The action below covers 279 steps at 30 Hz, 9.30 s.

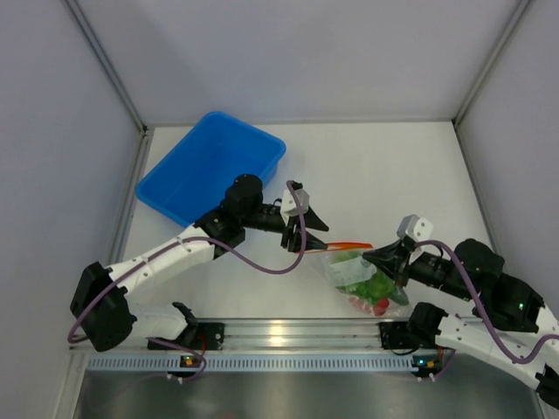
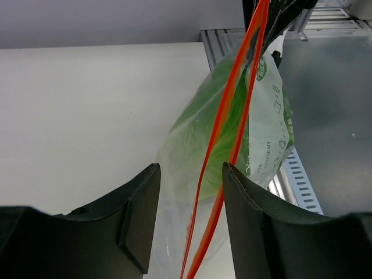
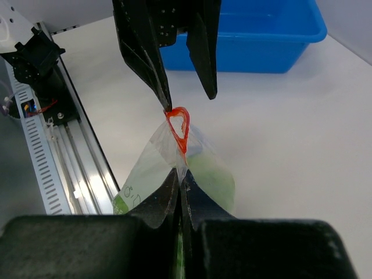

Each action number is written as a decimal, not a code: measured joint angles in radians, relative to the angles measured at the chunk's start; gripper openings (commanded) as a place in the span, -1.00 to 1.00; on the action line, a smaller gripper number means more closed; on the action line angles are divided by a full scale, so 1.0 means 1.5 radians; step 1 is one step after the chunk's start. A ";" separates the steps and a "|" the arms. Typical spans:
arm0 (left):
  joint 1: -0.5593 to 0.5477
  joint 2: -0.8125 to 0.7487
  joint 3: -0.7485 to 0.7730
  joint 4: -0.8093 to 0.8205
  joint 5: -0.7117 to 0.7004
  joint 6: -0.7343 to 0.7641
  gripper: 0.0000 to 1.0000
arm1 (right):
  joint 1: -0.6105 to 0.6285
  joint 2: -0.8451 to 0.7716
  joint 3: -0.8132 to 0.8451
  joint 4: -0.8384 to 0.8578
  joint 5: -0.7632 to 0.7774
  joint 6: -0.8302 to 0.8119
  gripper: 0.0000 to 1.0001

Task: Open the zip-top bag and remove the fake food

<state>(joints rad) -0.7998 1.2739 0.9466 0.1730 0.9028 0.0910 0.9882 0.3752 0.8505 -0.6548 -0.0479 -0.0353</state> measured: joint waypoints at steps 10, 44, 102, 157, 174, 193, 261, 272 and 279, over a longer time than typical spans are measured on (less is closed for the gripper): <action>0.000 0.063 0.006 -0.001 0.040 -0.005 -0.04 | 0.000 -0.002 0.000 0.003 -0.002 0.000 -1.00; -0.005 0.105 0.140 -0.084 -0.405 -0.247 -1.00 | 0.000 0.140 -0.035 0.103 0.452 0.399 0.39; -0.199 0.111 -0.017 0.135 -1.052 -0.638 -1.00 | -0.390 0.204 -0.089 0.197 0.003 0.426 0.18; -0.296 0.116 -0.039 0.093 -1.119 -0.625 -1.00 | -0.141 0.638 -0.235 0.571 0.192 0.818 0.93; -0.316 0.055 -0.108 0.094 -1.159 -0.645 -1.00 | -0.142 0.718 -0.250 0.756 0.256 0.683 -0.93; -0.293 0.053 -0.107 0.124 -1.141 -0.597 -1.00 | -0.149 0.535 -0.253 0.585 0.316 0.489 -0.48; -0.175 0.148 0.026 0.030 -1.031 -0.567 -1.00 | -0.193 0.224 -0.275 0.434 0.071 0.211 -1.00; -0.158 0.135 -0.021 0.023 -1.010 -0.587 -1.00 | -0.193 0.118 -0.273 0.336 0.130 0.229 -1.00; -0.156 0.130 -0.035 0.024 -0.982 -0.607 -1.00 | -0.193 0.126 -0.272 0.336 0.121 0.226 -1.00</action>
<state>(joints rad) -1.0332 1.4689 0.8944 0.2089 -0.5697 -0.8200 0.6983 0.5644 0.4423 -0.1505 0.1341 0.3038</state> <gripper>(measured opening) 0.023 0.119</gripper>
